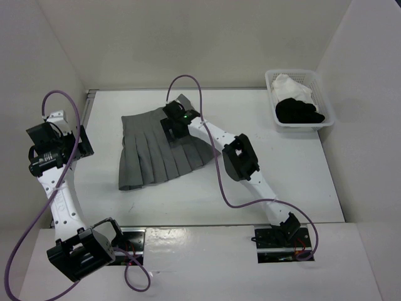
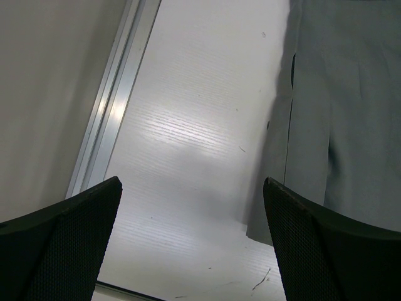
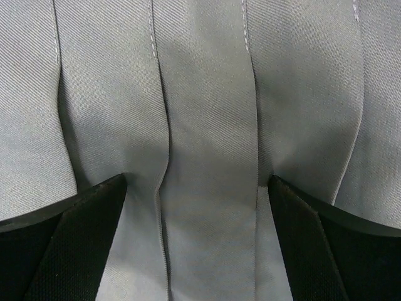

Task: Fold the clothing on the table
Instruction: Flatten the skirt out

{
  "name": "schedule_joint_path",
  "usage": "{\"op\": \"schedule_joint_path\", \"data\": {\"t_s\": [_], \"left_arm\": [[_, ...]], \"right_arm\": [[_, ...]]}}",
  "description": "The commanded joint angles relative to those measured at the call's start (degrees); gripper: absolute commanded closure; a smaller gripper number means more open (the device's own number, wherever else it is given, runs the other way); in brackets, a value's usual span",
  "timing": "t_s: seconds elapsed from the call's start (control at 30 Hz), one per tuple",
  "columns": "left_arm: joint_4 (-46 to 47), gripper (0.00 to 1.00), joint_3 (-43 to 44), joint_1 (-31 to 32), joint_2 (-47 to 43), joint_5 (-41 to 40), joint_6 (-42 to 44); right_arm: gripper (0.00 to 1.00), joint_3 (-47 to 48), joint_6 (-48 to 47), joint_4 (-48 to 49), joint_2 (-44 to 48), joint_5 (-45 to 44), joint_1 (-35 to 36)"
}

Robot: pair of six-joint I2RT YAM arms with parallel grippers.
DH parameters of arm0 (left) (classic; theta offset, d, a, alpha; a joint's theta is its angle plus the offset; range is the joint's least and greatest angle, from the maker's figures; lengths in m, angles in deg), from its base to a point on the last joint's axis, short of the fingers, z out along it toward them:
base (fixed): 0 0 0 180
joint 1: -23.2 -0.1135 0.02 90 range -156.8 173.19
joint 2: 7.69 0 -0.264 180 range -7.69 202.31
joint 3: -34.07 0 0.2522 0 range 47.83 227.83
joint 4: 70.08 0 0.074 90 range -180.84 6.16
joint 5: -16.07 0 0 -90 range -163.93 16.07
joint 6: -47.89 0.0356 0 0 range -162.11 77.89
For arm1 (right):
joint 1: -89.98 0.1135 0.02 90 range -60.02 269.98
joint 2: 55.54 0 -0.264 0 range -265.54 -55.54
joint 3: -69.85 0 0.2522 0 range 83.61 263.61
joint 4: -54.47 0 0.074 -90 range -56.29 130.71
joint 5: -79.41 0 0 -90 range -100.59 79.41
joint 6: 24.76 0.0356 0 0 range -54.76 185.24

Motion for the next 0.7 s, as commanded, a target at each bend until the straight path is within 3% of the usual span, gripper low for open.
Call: {"op": "schedule_joint_path", "data": {"t_s": [0.0,0.2,0.43,0.67], "left_arm": [[1.5,0.01,-0.6,-0.4,-0.1,1.1,-1.2],[1.5,0.01,-0.6,-0.4,-0.1,1.1,-0.7],[1.5,0.01,-0.6,-0.4,-0.6,1.7,-0.7],[1.5,0.01,-0.6,-0.4,-0.6,2.2,-0.7]], "right_arm": [[0.02,-2.6,-0.3,0.0,2.1,-0.1,0.6],[0.02,-12.8,0.2,2.0,7.5,1.5,0.6],[0.02,-35.9,0.2,8.9,22.2,-0.8,0.6],[0.02,-46.1,0.2,9.4,29.4,-2.5,0.6]]}}
